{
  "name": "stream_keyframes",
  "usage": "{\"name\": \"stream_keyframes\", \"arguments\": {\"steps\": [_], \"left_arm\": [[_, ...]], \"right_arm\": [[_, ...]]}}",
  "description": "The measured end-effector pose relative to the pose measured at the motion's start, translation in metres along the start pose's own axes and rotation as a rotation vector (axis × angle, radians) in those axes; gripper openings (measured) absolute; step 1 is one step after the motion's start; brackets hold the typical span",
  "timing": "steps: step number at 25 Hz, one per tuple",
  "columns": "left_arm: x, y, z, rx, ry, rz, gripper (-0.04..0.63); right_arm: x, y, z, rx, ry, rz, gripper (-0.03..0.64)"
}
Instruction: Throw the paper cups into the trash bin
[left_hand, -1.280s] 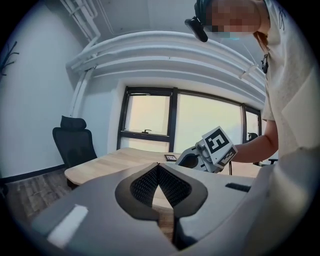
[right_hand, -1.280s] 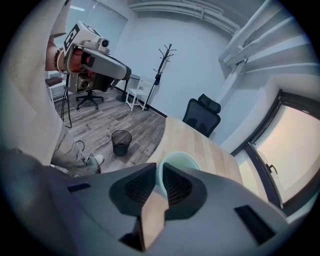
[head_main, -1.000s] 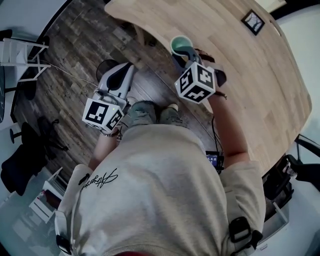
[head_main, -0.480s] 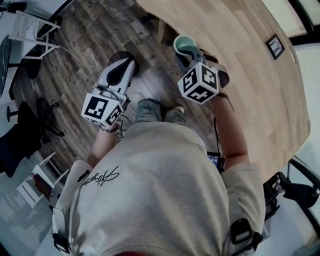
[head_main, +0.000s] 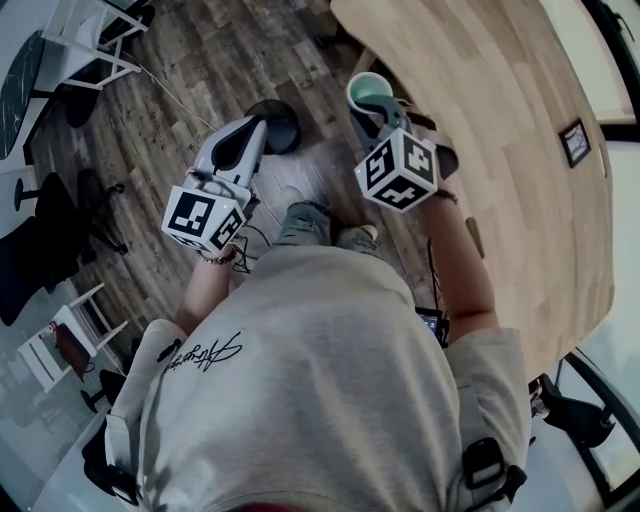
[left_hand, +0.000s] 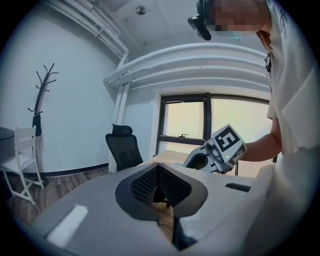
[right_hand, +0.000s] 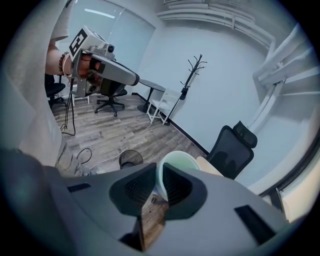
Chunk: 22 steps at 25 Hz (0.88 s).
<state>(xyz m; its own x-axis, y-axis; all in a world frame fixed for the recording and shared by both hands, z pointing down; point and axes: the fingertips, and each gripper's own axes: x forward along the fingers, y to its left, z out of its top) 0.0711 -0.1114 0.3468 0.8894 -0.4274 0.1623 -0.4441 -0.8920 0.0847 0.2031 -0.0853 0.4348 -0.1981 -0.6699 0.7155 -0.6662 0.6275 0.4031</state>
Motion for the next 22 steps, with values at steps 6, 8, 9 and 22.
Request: {"name": "stream_keyframes", "arguments": {"steps": [6, 8, 9, 22], "left_arm": [[-0.016, 0.044, 0.002, -0.014, -0.01, 0.044, 0.003], [-0.024, 0.059, 0.003, -0.017, -0.016, 0.061, 0.003], [-0.027, 0.066, 0.003, -0.018, -0.018, 0.069, 0.003], [-0.063, 0.141, -0.008, -0.043, -0.013, 0.157, 0.003]], "right_arm": [[0.032, 0.0, 0.038, -0.038, -0.02, 0.03, 0.046], [0.043, 0.002, 0.053, -0.053, -0.026, 0.041, 0.046], [0.048, 0.003, 0.06, -0.061, -0.03, 0.047, 0.046], [0.117, 0.02, 0.132, -0.136, -0.063, 0.131, 0.046]]}}
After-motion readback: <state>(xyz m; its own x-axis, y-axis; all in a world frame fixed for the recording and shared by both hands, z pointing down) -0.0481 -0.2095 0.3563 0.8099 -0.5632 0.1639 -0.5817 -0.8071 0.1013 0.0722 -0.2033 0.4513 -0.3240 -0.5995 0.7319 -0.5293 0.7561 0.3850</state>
